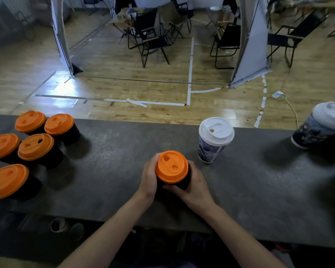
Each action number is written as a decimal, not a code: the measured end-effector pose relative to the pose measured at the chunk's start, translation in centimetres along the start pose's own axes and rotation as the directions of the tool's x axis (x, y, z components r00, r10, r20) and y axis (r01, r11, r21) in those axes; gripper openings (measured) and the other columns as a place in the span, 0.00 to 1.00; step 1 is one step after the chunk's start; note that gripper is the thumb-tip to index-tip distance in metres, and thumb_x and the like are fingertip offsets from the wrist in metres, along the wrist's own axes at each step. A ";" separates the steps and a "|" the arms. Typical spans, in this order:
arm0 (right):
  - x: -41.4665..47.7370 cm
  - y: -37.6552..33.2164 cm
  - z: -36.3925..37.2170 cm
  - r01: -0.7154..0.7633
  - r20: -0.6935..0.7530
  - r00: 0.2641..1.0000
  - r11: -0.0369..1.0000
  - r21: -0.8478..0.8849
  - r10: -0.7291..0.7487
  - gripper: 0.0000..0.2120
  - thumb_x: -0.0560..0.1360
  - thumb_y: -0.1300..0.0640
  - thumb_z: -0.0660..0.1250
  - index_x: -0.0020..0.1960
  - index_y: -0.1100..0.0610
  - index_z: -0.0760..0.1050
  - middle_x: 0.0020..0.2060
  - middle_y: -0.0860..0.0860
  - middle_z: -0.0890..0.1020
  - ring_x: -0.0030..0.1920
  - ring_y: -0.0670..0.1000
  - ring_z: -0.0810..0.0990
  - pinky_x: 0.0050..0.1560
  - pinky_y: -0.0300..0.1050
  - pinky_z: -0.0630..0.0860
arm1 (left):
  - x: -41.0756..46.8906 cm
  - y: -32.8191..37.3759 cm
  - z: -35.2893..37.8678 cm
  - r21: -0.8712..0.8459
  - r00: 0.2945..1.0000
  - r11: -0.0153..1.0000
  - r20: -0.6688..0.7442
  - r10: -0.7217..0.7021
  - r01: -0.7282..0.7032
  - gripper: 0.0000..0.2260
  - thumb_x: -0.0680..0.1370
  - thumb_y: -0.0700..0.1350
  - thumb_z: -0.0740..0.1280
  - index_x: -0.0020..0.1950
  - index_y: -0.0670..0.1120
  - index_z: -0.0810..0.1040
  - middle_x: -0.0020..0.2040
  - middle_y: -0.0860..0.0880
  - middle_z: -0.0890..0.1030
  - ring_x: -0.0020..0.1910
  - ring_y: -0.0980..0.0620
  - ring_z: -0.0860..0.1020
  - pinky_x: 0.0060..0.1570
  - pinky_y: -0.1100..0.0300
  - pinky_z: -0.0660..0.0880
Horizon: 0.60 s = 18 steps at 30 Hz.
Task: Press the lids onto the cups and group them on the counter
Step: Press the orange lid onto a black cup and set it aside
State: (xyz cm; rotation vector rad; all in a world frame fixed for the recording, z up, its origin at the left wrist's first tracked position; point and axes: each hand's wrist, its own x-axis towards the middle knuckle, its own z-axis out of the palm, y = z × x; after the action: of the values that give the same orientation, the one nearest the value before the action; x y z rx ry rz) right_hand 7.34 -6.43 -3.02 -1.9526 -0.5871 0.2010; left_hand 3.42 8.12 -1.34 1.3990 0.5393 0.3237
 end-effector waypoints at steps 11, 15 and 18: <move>0.4 -0.1 0.2 0.053 -0.001 0.999 0.996 -0.072 -0.053 0.38 0.62 0.34 0.79 0.66 0.47 0.72 0.59 0.42 0.80 0.59 0.46 0.79 0.60 0.45 0.74 | 0.6 -0.5 0.1 -0.041 1.000 0.999 -0.011 -0.012 0.011 0.21 0.84 0.54 0.58 0.48 0.40 0.84 0.46 0.46 0.87 0.49 0.50 0.84 0.57 0.57 0.77; 0.3 -0.1 0.2 0.138 0.003 0.990 0.983 -0.120 -0.138 0.33 0.65 0.38 0.77 0.64 0.49 0.72 0.56 0.42 0.78 0.57 0.45 0.76 0.58 0.43 0.72 | 0.8 0.0 -0.3 -0.077 0.990 0.994 0.123 -0.074 0.084 0.28 0.81 0.58 0.56 0.59 0.36 0.83 0.57 0.37 0.84 0.60 0.41 0.82 0.65 0.51 0.74; 0.3 0.1 0.3 0.120 0.001 0.993 0.987 -0.105 -0.121 0.37 0.64 0.38 0.79 0.68 0.49 0.70 0.62 0.43 0.77 0.62 0.45 0.77 0.63 0.48 0.74 | 0.3 0.1 0.5 -0.053 0.998 0.997 -0.028 -0.051 0.049 0.22 0.86 0.50 0.55 0.45 0.41 0.84 0.41 0.50 0.87 0.45 0.56 0.84 0.52 0.63 0.77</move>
State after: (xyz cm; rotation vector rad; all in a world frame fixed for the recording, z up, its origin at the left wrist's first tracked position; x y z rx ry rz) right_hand 7.47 -6.05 -3.22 -2.0101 -0.7226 0.0906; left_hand 3.92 7.84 -1.29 1.3301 0.5847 0.3160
